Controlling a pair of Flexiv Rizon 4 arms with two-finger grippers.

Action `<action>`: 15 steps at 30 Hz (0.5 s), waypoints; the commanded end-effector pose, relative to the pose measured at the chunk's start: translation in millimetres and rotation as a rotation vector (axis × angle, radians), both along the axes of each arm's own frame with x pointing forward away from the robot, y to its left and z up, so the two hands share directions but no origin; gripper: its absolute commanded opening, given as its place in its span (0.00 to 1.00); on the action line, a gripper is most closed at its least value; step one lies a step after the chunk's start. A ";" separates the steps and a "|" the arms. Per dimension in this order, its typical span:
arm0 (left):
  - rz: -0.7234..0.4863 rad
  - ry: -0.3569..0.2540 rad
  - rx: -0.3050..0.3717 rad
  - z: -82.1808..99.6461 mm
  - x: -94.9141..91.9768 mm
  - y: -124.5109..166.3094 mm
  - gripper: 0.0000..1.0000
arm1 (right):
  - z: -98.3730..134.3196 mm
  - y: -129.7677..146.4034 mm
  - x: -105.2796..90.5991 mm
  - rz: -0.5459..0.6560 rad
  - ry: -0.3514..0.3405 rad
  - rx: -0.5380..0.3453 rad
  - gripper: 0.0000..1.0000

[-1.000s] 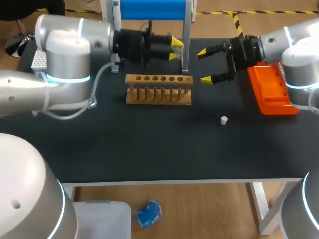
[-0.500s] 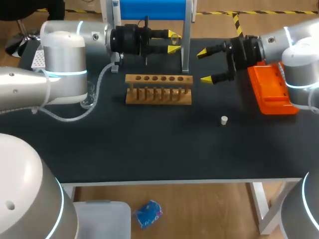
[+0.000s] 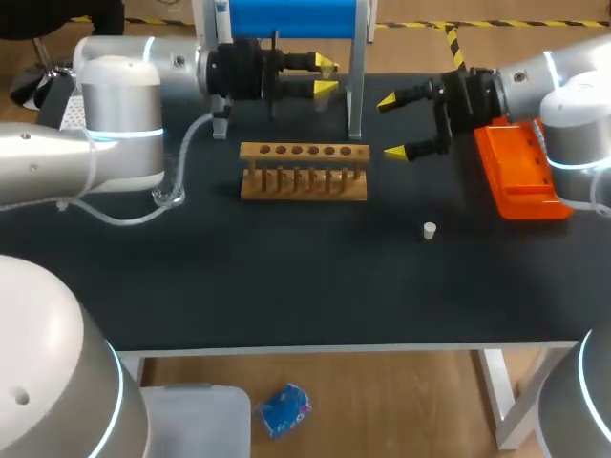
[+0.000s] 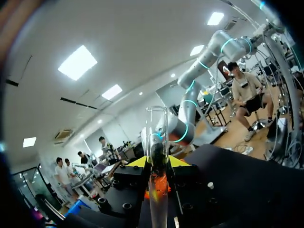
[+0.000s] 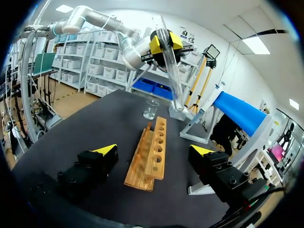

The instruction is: Invert the test tube, pick up the pipette, mount the tip to pipette, aspirate from beaker and dispense into the tube, eject the tip, return the pipette, and cap with the stopper.

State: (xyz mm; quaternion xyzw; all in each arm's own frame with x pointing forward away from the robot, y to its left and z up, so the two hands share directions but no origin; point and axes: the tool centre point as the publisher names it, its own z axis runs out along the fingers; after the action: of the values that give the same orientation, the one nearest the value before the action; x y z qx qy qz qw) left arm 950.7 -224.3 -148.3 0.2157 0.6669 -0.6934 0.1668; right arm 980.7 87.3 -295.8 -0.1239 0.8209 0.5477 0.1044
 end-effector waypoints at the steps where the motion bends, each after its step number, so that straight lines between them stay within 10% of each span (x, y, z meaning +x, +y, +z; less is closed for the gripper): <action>1: 0.097 0.319 0.161 6.6 1.7 6.2 0.00 | -0.3 0.0 0.2 0.000 -0.001 -0.001 1.00; 9: 0.148 0.451 0.085 -7.9 8.6 5.8 0.00 | -0.3 0.0 0.2 0.000 -0.001 -0.001 1.00; 15: 0.166 0.390 -0.049 -9.0 10.7 4.7 0.00 | -0.3 0.0 0.2 0.000 -0.001 -0.001 1.00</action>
State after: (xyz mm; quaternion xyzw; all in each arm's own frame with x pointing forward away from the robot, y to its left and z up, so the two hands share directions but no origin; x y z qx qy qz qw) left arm 967.7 -218.0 -154.6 0.0193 0.7158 -0.6956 0.0585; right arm 980.8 87.3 -295.8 -0.1238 0.8209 0.5476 0.1044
